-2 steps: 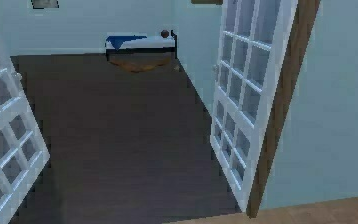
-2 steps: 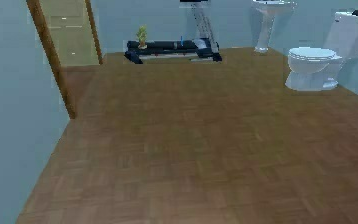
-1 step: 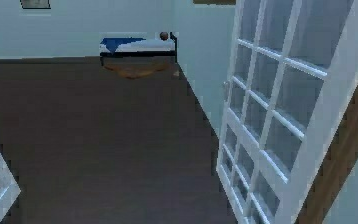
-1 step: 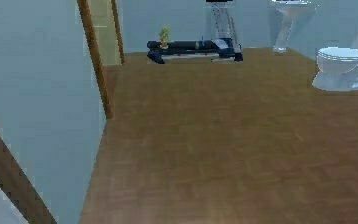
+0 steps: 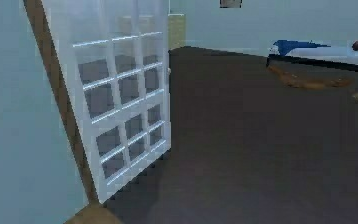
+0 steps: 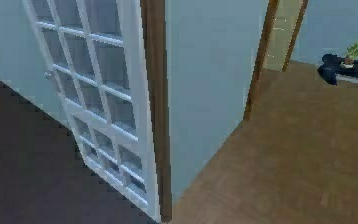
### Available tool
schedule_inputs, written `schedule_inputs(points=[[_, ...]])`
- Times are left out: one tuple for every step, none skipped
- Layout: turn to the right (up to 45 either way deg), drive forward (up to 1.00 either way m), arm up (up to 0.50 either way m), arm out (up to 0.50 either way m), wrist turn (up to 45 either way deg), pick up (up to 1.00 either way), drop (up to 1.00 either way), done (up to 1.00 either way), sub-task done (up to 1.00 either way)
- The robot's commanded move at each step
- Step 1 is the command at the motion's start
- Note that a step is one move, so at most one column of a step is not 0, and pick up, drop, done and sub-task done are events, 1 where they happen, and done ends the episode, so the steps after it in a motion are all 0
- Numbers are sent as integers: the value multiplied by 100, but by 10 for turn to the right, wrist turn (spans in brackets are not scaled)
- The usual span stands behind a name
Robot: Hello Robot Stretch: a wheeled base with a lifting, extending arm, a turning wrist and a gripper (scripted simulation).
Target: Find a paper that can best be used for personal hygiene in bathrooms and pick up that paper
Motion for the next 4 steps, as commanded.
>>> schedule_inputs(points=[[-360,0,0,0,0,0,0,0,0],[0,40,0,0,0,0,0,0,0],[-450,0,0,0,0,0,0,0,0],[-450,0,0,0,0,0,0,0,0]])
